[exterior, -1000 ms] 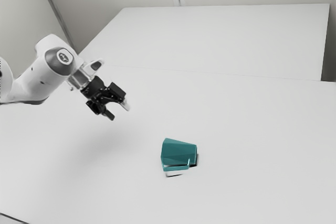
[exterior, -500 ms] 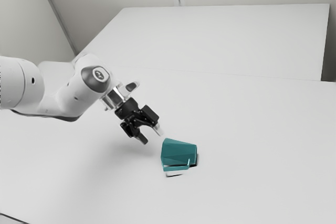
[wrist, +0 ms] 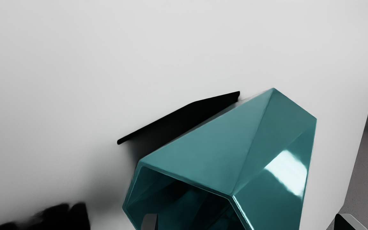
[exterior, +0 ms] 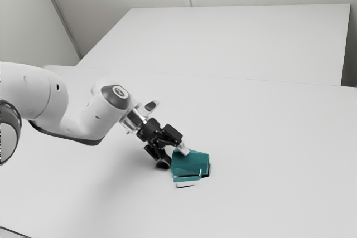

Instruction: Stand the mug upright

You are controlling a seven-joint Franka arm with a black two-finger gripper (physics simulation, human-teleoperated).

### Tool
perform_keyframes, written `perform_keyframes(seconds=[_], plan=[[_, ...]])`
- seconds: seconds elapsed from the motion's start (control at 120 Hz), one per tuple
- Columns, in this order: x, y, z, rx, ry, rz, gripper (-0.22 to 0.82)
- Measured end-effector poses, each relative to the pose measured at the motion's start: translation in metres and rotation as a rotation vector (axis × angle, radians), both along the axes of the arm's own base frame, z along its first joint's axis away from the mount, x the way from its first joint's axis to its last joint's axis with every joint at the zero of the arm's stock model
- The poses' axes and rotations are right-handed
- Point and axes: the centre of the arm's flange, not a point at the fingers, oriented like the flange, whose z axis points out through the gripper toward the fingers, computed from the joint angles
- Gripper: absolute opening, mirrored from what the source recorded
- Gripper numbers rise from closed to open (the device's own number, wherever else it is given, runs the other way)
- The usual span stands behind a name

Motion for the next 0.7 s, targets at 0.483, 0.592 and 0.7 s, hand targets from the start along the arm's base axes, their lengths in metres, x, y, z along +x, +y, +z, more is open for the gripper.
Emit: perform_keyframes(seconds=[0.483, 0.592, 0.7], plan=[[0.019, -0.011, 0.004, -0.058, -0.136, -0.051, 0.13], [0.025, -0.015, 0.011, -0.064, -0.169, -0.065, 0.01], [0.027, -0.020, 0.016, -0.071, -0.188, -0.078, -0.05]])
